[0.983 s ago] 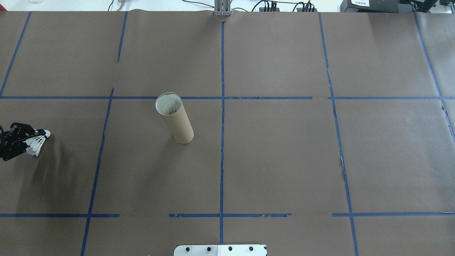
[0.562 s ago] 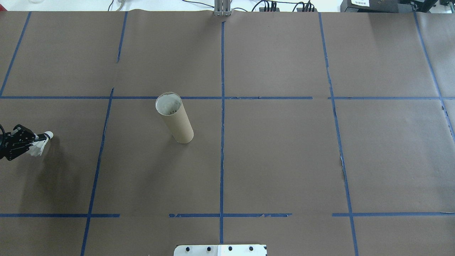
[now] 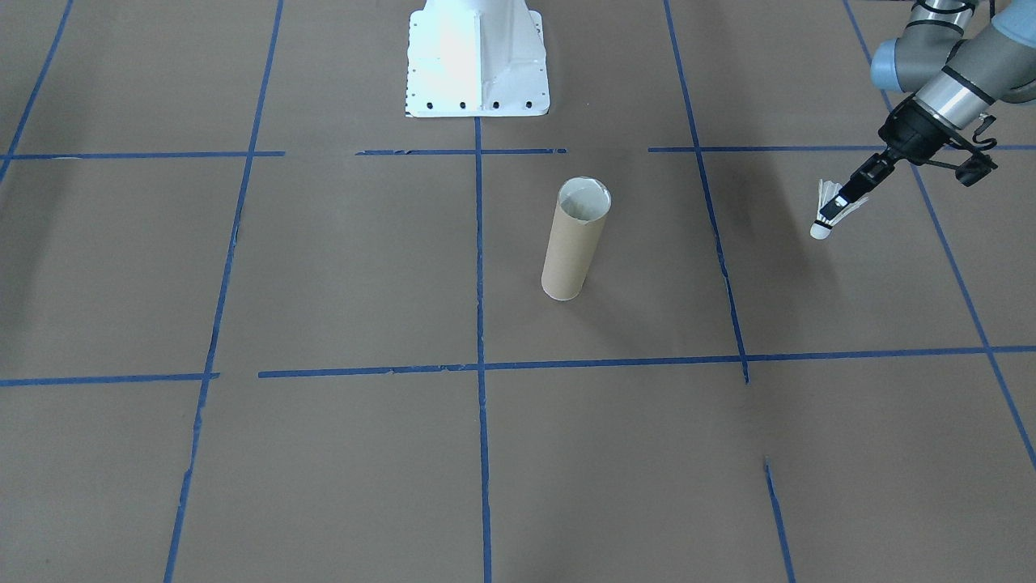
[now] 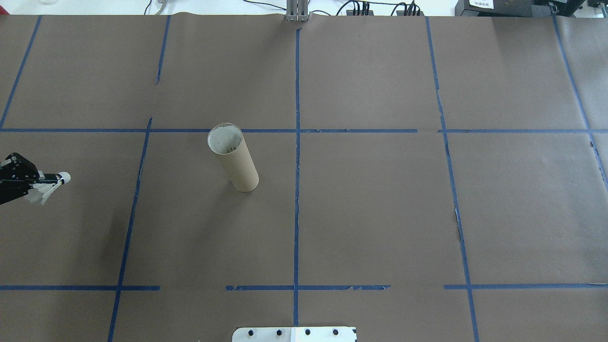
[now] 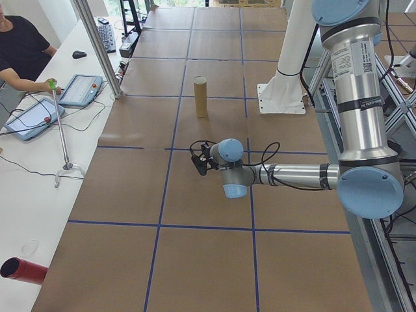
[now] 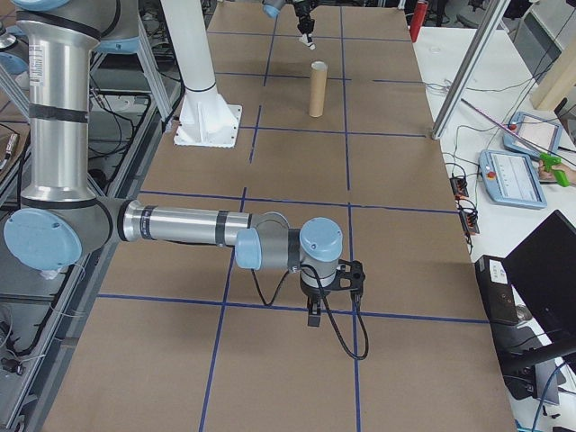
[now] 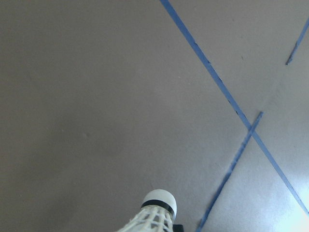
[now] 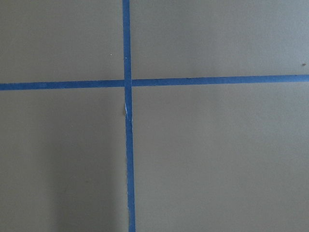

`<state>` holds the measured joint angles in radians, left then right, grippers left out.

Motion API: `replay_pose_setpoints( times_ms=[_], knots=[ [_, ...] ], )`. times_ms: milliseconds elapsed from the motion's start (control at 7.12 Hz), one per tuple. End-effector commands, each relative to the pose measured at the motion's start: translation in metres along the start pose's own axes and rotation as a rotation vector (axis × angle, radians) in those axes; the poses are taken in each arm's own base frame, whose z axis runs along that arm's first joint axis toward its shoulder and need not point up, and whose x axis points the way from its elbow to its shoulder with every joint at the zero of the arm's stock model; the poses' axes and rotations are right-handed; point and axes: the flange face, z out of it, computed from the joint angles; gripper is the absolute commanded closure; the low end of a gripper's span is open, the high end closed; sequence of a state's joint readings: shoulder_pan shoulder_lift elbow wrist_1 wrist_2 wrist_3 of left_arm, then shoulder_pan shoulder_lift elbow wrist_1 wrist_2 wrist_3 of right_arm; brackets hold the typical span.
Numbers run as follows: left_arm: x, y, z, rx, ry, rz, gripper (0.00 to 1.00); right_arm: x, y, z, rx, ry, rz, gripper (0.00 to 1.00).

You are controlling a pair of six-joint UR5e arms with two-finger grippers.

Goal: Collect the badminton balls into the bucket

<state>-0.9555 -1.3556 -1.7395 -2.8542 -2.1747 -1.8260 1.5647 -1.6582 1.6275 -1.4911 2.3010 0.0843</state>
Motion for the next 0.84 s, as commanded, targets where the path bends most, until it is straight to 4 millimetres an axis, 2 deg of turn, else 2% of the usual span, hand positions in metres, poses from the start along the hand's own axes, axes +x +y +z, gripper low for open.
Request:
replay_pose_setpoints(
  times_ms=[0, 140, 281, 562, 702],
  knots=[
    [0.087, 0.024, -0.053, -0.004, -0.080, 0.133, 1.00, 0.000, 0.000, 0.000, 0.000, 0.000, 0.000, 0.00],
    [0.111, 0.041, -0.068, -0.005, -0.091, 0.178, 1.00, 0.000, 0.000, 0.000, 0.000, 0.000, 0.000, 0.00],
    [0.147, 0.061, -0.083, -0.008, -0.102, 0.230, 1.00, 0.000, 0.000, 0.000, 0.000, 0.000, 0.000, 0.00],
    [0.252, 0.101, -0.103, -0.006, -0.197, 0.316, 1.00, 0.000, 0.000, 0.000, 0.000, 0.000, 0.000, 0.00],
    [0.314, 0.115, -0.107, 0.025, -0.268, 0.348, 1.00, 0.000, 0.000, 0.000, 0.000, 0.002, 0.000, 0.00]
  ],
)
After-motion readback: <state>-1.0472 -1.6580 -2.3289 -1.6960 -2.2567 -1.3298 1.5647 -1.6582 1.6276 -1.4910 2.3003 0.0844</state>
